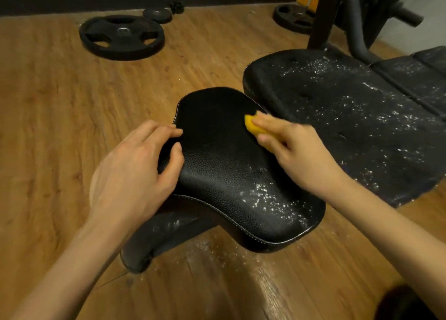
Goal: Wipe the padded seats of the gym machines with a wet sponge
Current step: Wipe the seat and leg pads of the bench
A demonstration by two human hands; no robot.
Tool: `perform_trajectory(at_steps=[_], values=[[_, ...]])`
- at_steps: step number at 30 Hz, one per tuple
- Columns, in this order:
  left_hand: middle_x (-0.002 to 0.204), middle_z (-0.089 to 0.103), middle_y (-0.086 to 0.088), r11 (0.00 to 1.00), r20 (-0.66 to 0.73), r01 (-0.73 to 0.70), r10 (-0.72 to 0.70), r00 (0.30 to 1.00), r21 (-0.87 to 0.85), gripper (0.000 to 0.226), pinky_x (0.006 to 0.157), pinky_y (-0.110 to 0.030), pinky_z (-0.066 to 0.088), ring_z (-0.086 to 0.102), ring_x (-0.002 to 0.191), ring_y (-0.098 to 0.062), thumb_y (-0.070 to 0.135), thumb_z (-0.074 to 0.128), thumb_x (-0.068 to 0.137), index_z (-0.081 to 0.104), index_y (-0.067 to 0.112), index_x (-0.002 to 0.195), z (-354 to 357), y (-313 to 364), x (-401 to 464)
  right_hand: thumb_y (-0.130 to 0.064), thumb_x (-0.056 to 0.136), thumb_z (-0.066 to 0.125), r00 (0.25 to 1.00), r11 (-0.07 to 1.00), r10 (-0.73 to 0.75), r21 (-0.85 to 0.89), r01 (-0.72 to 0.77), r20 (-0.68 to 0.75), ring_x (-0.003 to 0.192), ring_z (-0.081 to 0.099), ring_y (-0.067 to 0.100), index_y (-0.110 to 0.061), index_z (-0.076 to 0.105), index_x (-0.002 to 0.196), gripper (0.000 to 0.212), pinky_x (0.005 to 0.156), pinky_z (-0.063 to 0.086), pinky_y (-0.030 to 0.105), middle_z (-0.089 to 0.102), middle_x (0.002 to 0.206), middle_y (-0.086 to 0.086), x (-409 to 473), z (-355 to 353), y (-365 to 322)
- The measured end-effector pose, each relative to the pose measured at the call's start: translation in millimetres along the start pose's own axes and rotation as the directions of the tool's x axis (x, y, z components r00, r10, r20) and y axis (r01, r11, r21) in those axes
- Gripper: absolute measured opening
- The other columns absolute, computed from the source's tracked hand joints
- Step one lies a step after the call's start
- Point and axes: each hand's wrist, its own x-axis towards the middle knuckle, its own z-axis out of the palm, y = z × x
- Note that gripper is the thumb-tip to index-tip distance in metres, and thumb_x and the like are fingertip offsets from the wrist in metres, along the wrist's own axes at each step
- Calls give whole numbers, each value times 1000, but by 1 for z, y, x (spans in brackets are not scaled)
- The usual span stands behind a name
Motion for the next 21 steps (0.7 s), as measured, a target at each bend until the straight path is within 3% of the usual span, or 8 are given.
perform_trajectory(at_steps=[2,4,8,11,15,18,21], values=[[119,61,14,1000,-10,4,-4,1000,12,39,63,-32,50,63,103,-17,42,37,95,63,28,120,0,0,-1,-16,97,56,997,997,-73,33,72,27,138,37,4,-20,54,137,40,118,25,24,48,145,-6,-33,-7,-2],[121,61,16,1000,-18,0,1,1000,13,39,66,-30,50,63,105,-15,45,38,95,64,29,120,0,0,1,-15,97,57,997,997,-69,22,68,37,137,40,7,-18,57,134,38,118,26,28,50,143,-4,-8,-5,-3],[132,61,12,989,10,-133,133,991,70,40,90,-30,45,58,120,-12,43,41,97,64,26,125,-1,0,-7,-18,99,53,998,998,60,-28,-59,35,137,42,16,-18,54,137,38,116,27,29,48,146,-2,59,17,-16],[137,59,7,984,-7,-166,166,986,66,41,105,-26,36,51,130,-10,39,41,99,62,21,130,5,0,-20,-20,98,53,997,999,-35,8,34,66,139,38,11,-19,54,137,39,120,21,29,47,147,-3,5,13,-18],[132,62,8,991,-78,-125,128,989,43,37,103,-23,38,54,126,-8,37,44,99,65,22,126,7,3,-21,-25,96,53,980,983,-169,93,159,105,140,33,-1,-24,52,138,42,120,19,24,45,147,-11,-57,-3,-16],[131,63,8,989,-87,-140,144,986,46,36,103,-20,35,55,126,-8,35,45,99,66,21,124,7,4,-19,-16,97,56,991,994,-107,-7,108,83,140,36,12,-16,55,136,39,120,23,35,46,147,-2,9,9,-13],[132,63,7,987,-92,-151,156,983,57,36,105,-19,33,54,127,-8,34,44,100,66,20,124,6,3,-21,-16,98,54,996,994,-46,-92,53,79,135,41,24,-9,57,134,37,114,28,28,45,144,8,39,21,-25]])
